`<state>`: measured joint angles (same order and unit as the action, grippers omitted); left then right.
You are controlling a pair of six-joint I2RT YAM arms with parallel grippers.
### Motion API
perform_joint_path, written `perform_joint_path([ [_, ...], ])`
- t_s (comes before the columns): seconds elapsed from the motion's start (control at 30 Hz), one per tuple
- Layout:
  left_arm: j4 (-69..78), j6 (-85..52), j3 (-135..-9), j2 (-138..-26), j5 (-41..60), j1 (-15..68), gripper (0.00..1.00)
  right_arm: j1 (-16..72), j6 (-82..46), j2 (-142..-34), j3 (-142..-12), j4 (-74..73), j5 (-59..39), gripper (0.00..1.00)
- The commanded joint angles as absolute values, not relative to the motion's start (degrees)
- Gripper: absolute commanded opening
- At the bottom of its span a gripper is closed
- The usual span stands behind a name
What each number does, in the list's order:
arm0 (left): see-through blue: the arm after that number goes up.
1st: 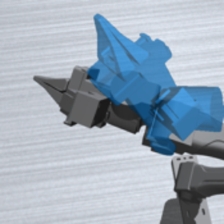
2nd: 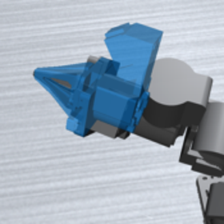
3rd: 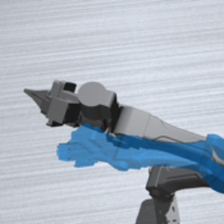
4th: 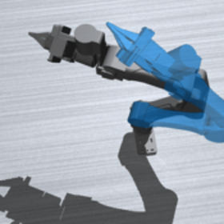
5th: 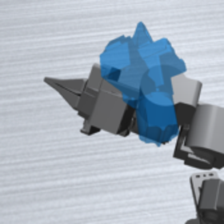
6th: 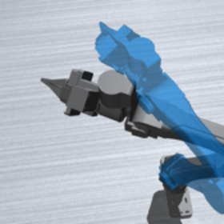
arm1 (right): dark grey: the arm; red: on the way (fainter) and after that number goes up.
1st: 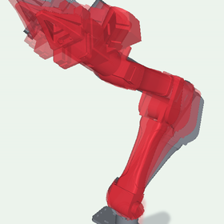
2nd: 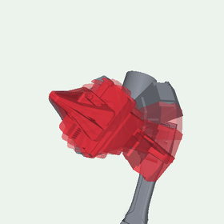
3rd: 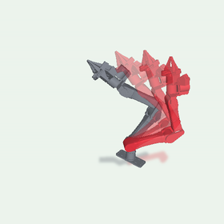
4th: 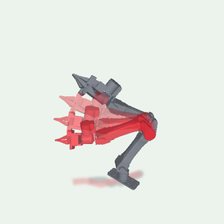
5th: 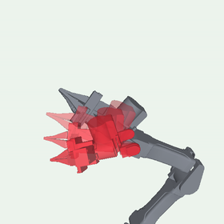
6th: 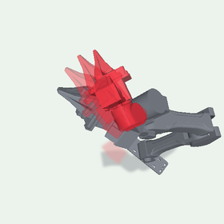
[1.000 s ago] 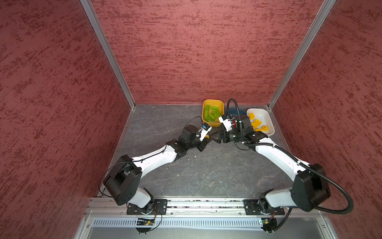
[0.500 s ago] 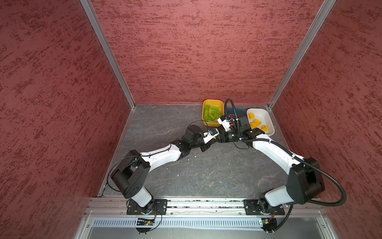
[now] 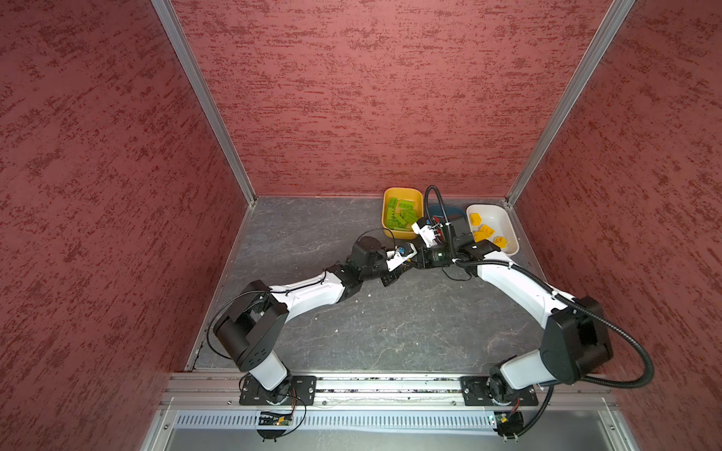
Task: Sort the legos into containers by color
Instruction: 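Carry the yellow brick with the left gripper toward the right gripper and hand it over, then carry the yellow brick with the right gripper over the white tub while the left withdraws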
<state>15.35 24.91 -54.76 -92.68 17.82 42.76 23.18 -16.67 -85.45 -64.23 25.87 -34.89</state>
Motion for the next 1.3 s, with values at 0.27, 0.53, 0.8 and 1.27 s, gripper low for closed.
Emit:
perform_joint_path([
  [0.27, 26.8, 17.3, -52.4, -90.6, 15.2, 40.7, 0.99, 10.2, -23.3, -75.5, -55.5, 11.8, -25.1, 0.00],
  [0.53, 40.1, 6.2, -43.7, -86.5, 0.3, 38.0, 0.99, -2.9, -19.8, -79.4, -55.6, 6.8, -8.2, 0.00],
  [0.8, 35.4, -6.7, -37.0, -78.9, -17.7, 33.2, 1.00, -11.5, -11.2, -100.9, -74.4, 14.3, 3.5, 0.00],
  [1.27, 20.2, -15.3, -30.7, -64.6, -23.9, 25.2, 0.99, -12.5, 1.6, -132.1, -115.7, 32.2, 12.0, 0.29],
])
